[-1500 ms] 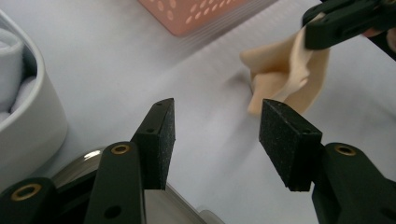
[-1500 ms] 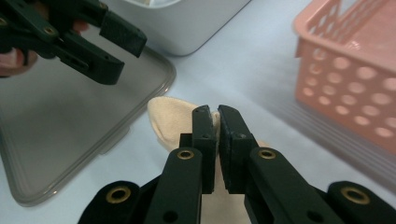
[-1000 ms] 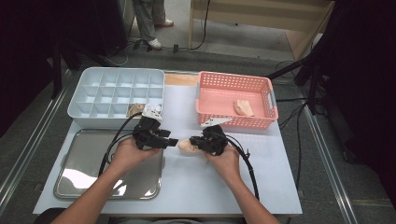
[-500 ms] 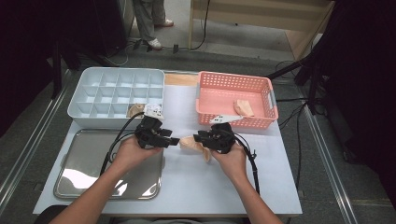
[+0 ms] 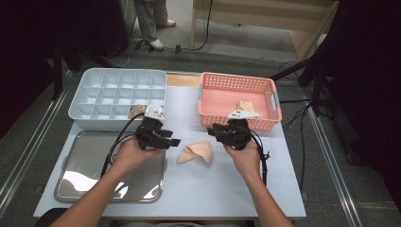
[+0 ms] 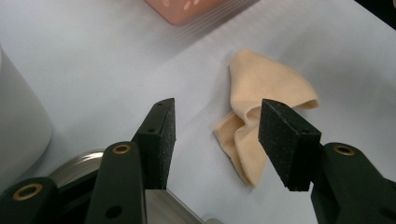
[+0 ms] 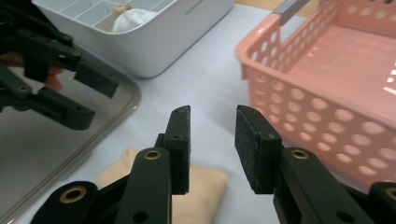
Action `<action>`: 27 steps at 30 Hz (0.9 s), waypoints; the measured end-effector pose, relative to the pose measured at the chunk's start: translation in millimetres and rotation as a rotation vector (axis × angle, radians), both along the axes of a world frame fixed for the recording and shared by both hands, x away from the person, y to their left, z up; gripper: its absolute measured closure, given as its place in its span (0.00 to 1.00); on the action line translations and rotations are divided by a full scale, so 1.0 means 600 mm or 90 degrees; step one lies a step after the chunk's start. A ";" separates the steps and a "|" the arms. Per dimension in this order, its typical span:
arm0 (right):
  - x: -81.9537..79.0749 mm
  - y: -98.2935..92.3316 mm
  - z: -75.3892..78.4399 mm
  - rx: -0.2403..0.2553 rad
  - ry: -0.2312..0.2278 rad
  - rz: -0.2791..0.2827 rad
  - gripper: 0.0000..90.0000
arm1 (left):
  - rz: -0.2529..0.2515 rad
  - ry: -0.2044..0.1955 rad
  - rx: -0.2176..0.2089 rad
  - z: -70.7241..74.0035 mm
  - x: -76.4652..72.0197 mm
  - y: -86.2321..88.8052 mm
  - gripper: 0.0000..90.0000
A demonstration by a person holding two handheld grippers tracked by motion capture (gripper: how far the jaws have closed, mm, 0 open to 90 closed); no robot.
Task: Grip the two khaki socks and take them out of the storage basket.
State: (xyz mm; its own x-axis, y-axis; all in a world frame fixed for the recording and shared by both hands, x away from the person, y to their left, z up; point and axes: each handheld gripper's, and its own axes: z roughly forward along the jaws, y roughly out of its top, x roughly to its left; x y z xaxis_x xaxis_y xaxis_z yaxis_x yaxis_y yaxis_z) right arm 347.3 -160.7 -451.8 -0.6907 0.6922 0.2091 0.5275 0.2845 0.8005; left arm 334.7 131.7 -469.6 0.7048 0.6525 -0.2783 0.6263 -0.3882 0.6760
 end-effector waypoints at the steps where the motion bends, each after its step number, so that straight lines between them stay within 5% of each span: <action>1: 0.002 -0.003 0.002 -0.002 -0.002 -0.005 0.75 | 0.000 0.000 -0.002 0.001 -0.001 0.000 0.53; 27: 0.071 -0.096 0.032 0.021 -0.014 -0.100 0.75 | 0.006 0.001 -0.008 0.005 -0.022 0.008 0.52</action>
